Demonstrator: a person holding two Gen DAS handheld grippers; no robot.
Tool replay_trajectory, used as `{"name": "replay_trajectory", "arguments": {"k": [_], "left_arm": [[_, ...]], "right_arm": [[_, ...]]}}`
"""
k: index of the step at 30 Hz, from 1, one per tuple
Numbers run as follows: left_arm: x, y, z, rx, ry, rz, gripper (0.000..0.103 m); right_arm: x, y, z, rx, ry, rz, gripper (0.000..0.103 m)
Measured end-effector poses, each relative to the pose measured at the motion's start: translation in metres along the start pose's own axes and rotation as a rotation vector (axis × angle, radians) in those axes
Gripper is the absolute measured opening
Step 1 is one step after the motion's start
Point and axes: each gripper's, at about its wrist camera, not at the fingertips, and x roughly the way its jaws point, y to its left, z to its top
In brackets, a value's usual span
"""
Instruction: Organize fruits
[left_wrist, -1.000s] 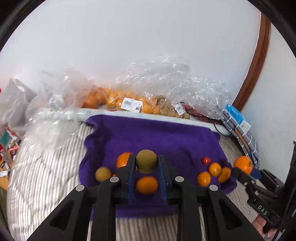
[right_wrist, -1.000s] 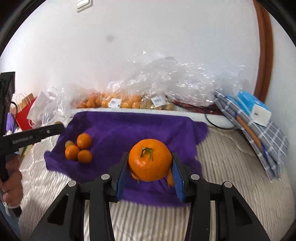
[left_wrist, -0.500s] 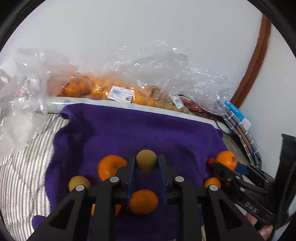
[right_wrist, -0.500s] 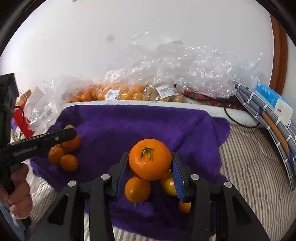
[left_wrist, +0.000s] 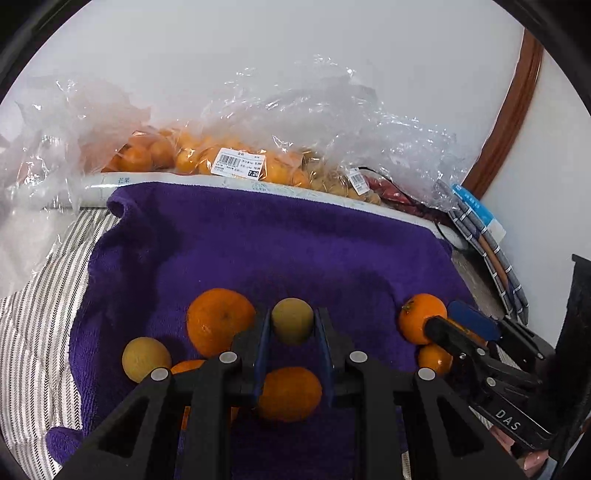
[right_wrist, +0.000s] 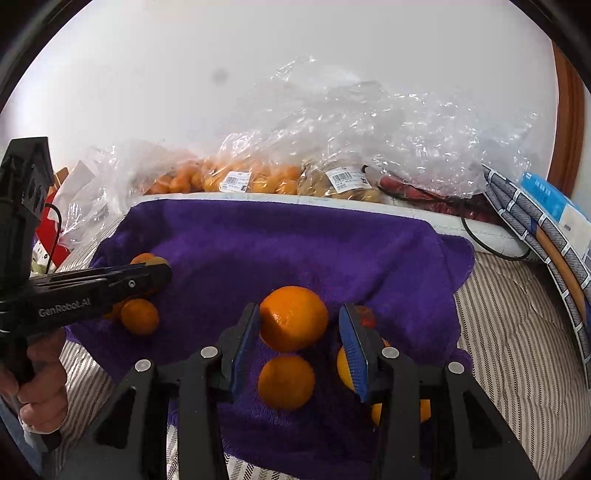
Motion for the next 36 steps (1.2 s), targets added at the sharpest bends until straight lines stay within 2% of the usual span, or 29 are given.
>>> {"name": "replay_trajectory", "arguments": {"k": [5,7,10,13,15,17,20,22,26,28,33,36], "left_arm": [[0.001,-0.003,0.000,0.019,0.013,0.016,0.023],[-0.002,-0.005,0.000,0.028,0.010,0.024,0.030],[-0.015,-0.009,0.004,0.037,-0.011,0.036,0.032],[-0.039,-0.014,0.008,0.027,-0.030,0.061,0.041],[-0.061,-0.019,0.004,0.026,-0.047,0.056,0.043],[-0.087,-0.025,-0.003,0.038,-0.069,0.077,0.051],[-0.120,-0.037,-0.014,0.049,-0.103,0.115,0.058],[-0.143,-0.044,-0.023,0.056,-0.113,0.125,0.067],[-0.179,-0.057,-0.045,0.071,-0.149,0.172,0.073],[-0.191,-0.062,-0.054,0.079,-0.158,0.194,0.075],[-0.214,-0.072,-0.072,0.084,-0.162,0.208,0.077],[-0.225,-0.080,-0.080,0.093,-0.179,0.223,0.079]], "right_arm": [[-0.006,0.002,-0.003,-0.016,-0.013,-0.002,0.047],[-0.012,0.000,-0.003,-0.005,-0.024,-0.009,0.050],[-0.023,-0.004,-0.002,0.024,-0.033,-0.018,0.050],[-0.045,-0.004,0.004,0.065,-0.029,-0.039,0.050],[-0.066,0.000,0.006,0.070,-0.021,-0.084,0.050],[-0.092,0.006,0.005,0.066,-0.025,-0.131,0.050],[-0.128,0.012,-0.002,0.091,-0.025,-0.137,0.051],[-0.150,0.016,-0.009,0.108,-0.024,-0.137,0.055],[-0.192,0.025,-0.028,0.125,-0.033,-0.147,0.058],[-0.208,0.028,-0.036,0.130,-0.044,-0.161,0.079],[-0.247,0.032,-0.054,0.142,-0.092,-0.189,0.095],[-0.261,0.032,-0.062,0.151,-0.093,-0.198,0.099]]}}
